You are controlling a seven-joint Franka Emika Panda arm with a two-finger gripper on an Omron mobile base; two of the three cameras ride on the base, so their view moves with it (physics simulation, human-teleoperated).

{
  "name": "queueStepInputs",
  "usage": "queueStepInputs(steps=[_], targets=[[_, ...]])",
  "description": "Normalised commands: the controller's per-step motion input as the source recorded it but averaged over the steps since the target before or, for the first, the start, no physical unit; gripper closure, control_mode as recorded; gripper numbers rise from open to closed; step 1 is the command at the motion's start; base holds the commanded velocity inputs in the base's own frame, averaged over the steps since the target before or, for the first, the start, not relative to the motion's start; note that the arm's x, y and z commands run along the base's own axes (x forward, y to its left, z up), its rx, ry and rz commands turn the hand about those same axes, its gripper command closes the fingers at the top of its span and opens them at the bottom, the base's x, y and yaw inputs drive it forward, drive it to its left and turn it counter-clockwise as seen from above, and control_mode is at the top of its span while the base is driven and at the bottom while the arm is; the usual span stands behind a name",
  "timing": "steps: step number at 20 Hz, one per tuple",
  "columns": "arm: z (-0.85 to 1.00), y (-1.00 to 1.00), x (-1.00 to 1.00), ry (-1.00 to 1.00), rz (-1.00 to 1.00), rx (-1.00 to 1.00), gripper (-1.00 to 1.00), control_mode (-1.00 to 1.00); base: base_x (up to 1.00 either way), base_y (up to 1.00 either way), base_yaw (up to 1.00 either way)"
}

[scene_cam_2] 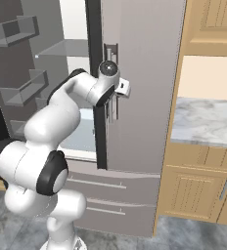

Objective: Retrieve the butter from the fridge and place it on a plate on the dining table. Then retrieve the butter knife by the fridge and place it near the plate.

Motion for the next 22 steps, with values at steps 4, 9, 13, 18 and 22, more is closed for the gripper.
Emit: queueStepInputs(steps=[4, 9, 13, 18, 22], targets=[[-0.3, 0.0, 0.67, -0.08, 0.0, 0.0, -1.0, -1.0, 0.0, 0.0, 0.0], [-0.13, 0.0, 0.76, 0.0, 0.0, 0.0, -1.0, -1.0, 0.0, 0.0, 0.0], [-0.12, 0.0, 0.4, 0.02, 0.0, 0.0, 1.0, -1.0, 0.0, 0.0, 0.0], [0.0, -0.09, 0.11, 0.07, 0.0, 0.0, 1.0, -1.0, 0.0, 0.0, 0.0], [0.0, -0.55, -0.05, 0.09, 0.0, 0.0, 1.0, -1.0, 0.0, 0.0, 0.0]])
